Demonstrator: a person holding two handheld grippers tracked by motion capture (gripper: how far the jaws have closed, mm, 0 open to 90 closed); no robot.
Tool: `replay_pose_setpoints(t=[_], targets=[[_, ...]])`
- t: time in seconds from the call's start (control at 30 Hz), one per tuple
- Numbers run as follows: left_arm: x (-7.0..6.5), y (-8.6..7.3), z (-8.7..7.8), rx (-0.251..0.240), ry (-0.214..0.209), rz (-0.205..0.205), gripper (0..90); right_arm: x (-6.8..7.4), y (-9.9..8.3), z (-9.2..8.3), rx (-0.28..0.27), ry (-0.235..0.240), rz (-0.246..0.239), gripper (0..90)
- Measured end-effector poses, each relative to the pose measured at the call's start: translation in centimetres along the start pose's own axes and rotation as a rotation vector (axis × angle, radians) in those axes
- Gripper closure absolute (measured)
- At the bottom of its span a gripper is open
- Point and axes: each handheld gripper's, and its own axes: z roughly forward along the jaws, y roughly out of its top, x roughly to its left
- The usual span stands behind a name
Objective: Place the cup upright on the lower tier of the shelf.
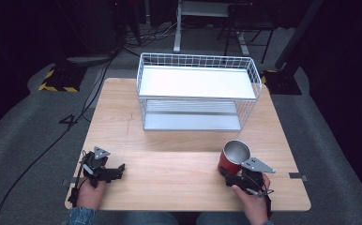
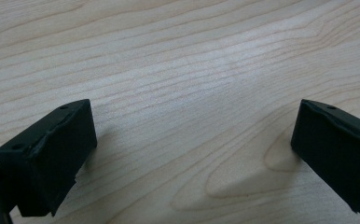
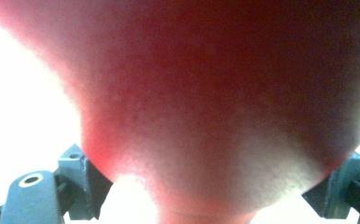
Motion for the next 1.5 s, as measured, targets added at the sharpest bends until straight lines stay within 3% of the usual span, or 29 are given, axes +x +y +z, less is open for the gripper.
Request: replay_pose_setpoints(t=[0.5, 0.93, 1.5], targets=[[0.0, 0.0, 0.0, 0.000, 0.000, 0.001, 0.6, -0.1, 3.3, 0.0, -0.021, 0.025, 0.001, 17.2], [0.0, 0.0, 0.0, 0.002, 0.000, 0.000, 0.6, 0.4, 7.4, 3.5, 0.012, 0.043, -0.032, 17.2], [0.0, -0.3, -0.3, -0.004, 0.010, -0.007, 1.7, -0.6, 10.4, 7.5, 0.040, 0.033, -0.003, 17.2]])
